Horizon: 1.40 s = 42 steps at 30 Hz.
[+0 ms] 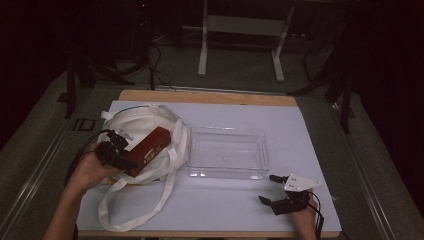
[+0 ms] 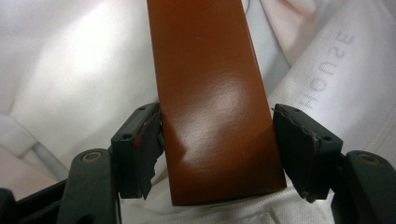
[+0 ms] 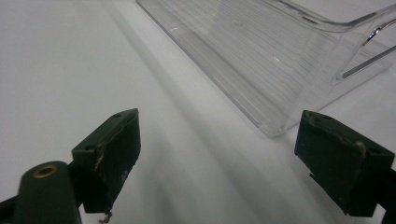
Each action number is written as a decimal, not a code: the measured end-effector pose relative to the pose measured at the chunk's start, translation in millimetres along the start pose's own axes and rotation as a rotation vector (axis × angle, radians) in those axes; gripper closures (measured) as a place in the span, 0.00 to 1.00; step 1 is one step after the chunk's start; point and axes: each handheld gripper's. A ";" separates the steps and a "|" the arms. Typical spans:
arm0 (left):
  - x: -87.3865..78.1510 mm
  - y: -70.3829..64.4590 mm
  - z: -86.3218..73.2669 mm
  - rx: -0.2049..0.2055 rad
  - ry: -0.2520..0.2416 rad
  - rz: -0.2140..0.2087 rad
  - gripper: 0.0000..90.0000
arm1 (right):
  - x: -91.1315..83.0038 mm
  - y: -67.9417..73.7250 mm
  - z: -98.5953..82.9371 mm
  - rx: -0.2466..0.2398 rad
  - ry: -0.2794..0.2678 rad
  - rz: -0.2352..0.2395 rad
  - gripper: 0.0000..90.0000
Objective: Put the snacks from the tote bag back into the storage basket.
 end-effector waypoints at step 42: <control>34.5 -0.7 15.5 0.025 0.230 -0.015 0.44 | 0.1 -0.1 0.0 0.000 0.000 0.002 0.16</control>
Point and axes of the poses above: each handheld gripper's, and its own axes: x roughly forward along the jaws, z roughly out of its top, y roughly to its left, and after that the axes turned 6 degrees about -y, right-handed
